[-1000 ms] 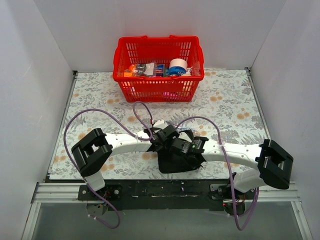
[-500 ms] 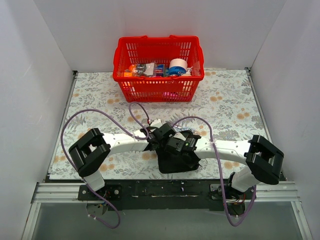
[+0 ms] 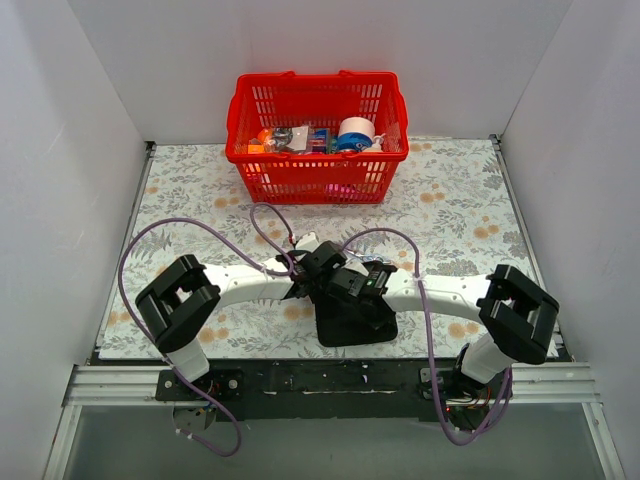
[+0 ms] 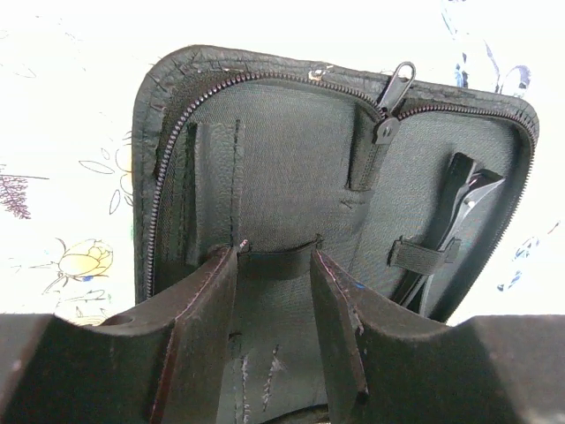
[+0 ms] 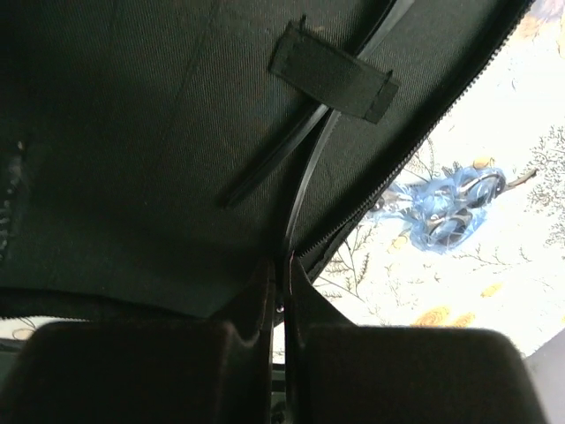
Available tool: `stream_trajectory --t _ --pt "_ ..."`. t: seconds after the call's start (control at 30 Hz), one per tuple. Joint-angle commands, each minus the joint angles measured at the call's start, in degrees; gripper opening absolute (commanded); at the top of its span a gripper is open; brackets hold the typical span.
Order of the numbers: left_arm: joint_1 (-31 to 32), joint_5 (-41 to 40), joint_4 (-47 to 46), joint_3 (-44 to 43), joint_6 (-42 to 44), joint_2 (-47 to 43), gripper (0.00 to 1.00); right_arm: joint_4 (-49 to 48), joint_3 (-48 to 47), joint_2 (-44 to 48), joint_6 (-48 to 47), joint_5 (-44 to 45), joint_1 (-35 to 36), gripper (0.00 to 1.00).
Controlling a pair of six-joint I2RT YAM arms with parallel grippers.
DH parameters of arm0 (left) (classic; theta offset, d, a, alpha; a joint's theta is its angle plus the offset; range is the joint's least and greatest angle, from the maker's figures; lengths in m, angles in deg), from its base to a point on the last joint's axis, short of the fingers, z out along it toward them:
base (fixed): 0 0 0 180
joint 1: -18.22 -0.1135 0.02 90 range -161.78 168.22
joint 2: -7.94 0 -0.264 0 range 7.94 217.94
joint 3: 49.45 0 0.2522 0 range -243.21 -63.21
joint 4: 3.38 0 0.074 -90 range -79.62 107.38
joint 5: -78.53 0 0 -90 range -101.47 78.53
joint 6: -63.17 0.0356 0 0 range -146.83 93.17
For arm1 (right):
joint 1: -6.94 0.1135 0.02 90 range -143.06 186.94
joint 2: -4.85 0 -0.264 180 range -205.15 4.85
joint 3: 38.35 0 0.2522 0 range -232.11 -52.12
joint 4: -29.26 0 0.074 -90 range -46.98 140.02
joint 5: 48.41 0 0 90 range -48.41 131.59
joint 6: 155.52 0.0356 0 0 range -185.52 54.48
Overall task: Sort the hair-cutting tools
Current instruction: Place the haircut tool in the hairdressing tool bag.
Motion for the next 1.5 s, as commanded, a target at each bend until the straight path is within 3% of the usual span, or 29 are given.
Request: stream_trajectory --t 0.0,0.57,1.47 --pt "4.2 0.5 1.9 2.2 0.5 -2.2 0.40 -11.2 -2.5 -3.3 5.0 -0.4 -5.3 0.01" --pt "3.6 2.8 -1.1 7.3 -2.8 -3.0 0.39 -23.5 6.9 0.1 18.1 5.1 -7.8 0.01" --pt "1.8 5.0 -3.1 8.4 -1.9 -1.3 0.38 -39.4 1.3 -7.3 17.8 -5.1 -8.0 0.01"
